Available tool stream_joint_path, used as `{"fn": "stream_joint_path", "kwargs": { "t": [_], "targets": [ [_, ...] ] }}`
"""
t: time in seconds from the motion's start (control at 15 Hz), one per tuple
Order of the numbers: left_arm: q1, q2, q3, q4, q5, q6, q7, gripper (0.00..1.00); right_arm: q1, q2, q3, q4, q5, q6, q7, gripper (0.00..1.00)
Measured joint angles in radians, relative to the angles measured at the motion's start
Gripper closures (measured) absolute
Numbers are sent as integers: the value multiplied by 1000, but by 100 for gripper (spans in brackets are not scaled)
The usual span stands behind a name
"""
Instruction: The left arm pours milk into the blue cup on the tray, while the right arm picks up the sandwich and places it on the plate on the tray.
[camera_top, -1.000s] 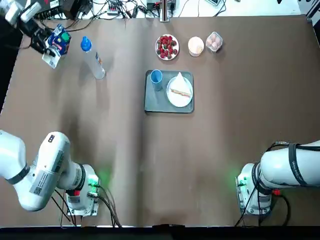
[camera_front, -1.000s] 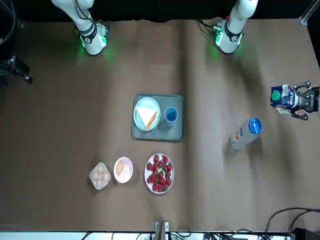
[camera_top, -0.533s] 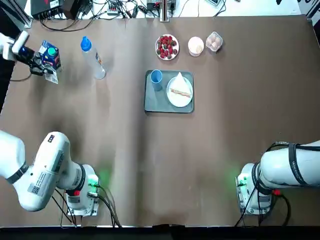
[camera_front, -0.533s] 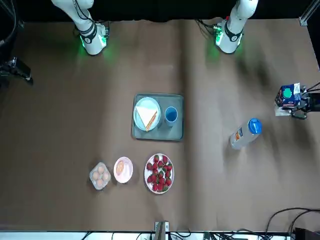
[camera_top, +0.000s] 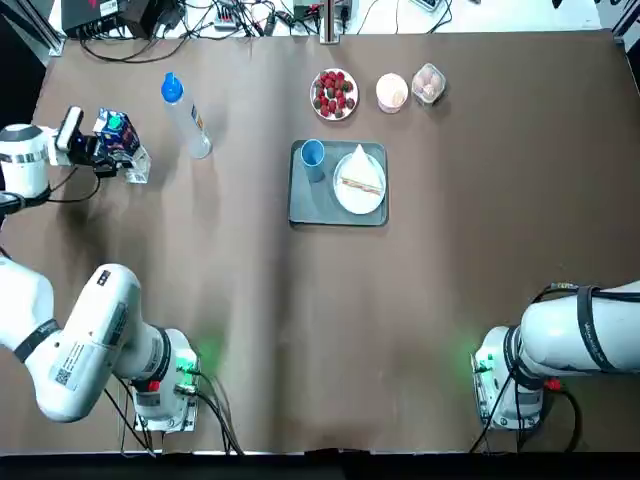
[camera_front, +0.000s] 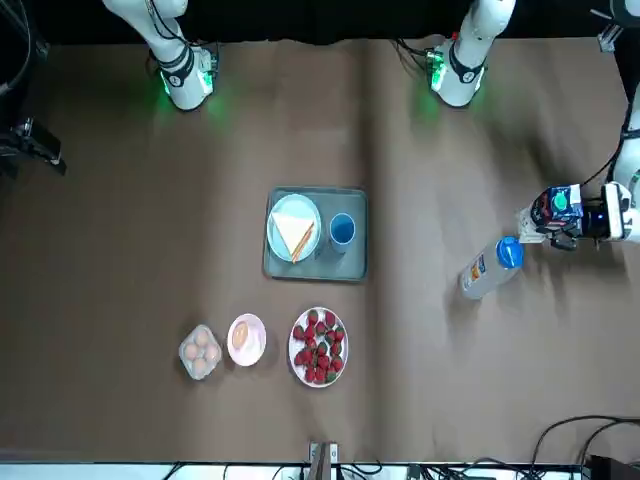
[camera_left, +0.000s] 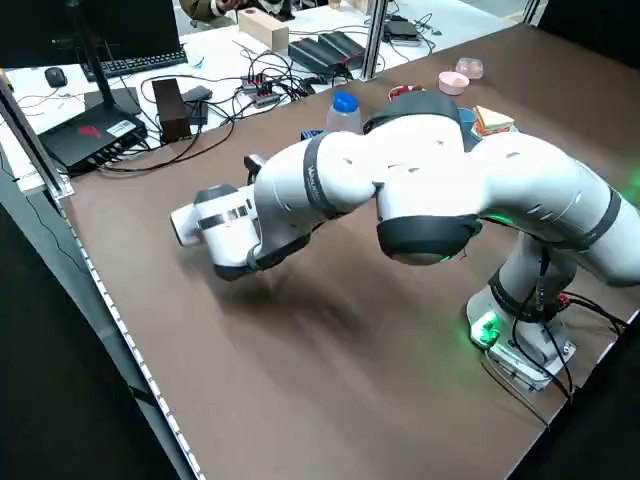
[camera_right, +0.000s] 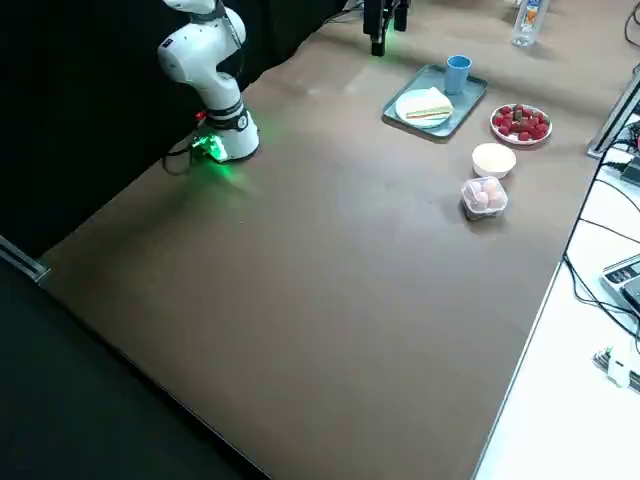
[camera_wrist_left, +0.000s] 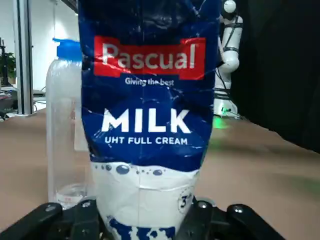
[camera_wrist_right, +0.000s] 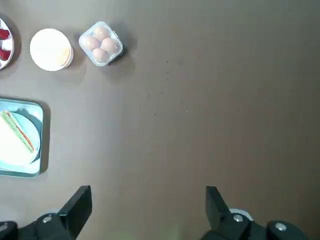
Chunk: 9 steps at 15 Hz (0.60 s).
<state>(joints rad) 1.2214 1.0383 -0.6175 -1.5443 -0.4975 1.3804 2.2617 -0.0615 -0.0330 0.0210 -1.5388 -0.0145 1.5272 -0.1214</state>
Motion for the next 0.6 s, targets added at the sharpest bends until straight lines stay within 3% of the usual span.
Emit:
{"fn": "stream_joint_path", "kwargs": {
  "t": [0.6],
  "targets": [
    [-25, 61, 87, 2, -61, 11, 145, 47, 0, 0, 0, 0, 0, 2, 0, 0]
  ]
}}
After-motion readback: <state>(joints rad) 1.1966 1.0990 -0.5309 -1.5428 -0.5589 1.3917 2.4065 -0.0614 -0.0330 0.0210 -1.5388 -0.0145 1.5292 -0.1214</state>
